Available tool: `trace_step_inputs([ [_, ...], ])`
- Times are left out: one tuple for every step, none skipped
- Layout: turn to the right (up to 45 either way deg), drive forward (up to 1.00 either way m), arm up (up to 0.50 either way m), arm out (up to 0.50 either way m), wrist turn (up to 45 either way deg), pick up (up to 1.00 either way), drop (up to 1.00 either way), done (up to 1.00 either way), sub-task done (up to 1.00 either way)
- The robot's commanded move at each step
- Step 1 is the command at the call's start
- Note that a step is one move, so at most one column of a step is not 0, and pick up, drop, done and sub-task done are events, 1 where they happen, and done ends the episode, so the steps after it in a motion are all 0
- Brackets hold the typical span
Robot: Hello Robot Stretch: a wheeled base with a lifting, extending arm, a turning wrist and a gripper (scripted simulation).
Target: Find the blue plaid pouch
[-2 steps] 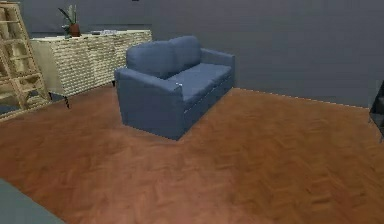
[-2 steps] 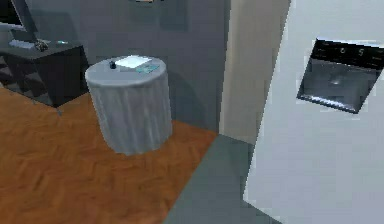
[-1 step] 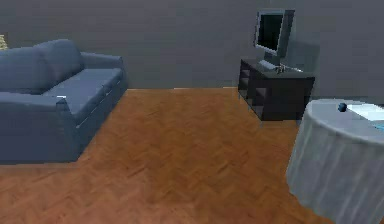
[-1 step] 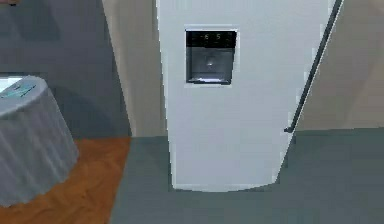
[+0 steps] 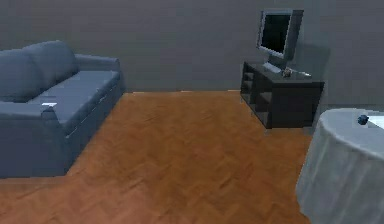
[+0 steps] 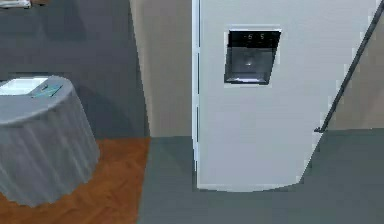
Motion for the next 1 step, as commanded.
trace_step_inputs([
  [45.0,0.00,0.00,0.00,0.0,0.00,0.00,0.00,0.00],
])
